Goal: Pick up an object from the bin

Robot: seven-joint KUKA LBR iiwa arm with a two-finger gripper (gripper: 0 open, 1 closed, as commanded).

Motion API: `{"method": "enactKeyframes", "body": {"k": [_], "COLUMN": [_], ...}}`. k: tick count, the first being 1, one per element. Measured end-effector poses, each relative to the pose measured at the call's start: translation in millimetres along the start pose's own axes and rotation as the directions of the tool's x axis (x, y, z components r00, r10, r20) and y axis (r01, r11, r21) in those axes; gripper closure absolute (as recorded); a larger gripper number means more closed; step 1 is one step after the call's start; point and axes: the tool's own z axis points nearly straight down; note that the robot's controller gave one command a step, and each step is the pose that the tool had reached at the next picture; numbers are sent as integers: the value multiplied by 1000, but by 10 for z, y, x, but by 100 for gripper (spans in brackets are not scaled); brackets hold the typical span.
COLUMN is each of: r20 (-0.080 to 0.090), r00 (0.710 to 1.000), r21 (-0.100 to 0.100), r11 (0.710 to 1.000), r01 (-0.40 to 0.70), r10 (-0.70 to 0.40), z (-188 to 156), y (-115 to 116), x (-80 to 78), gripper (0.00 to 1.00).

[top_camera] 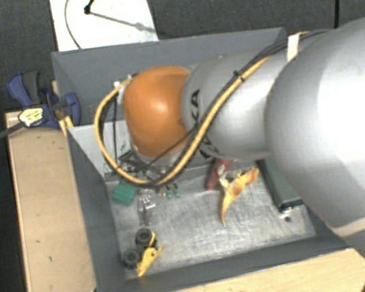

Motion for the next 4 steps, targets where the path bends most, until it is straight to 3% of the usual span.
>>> {"method": "enactKeyframes", "body": {"k": [1,2,3,4], "r20": [0,0,-1,-1], "r00": [978,978,981,981], "r21": [1,1,1,1], "r11": [978,978,981,981], "r01": [-208,-209,-196,-196], "r10": [208,209,196,196], "z": [434,434,-451,-451], "y": [31,31,-29,-29], "x": [-136,-136,-141,-141], "gripper": [100,100,100,100]}}
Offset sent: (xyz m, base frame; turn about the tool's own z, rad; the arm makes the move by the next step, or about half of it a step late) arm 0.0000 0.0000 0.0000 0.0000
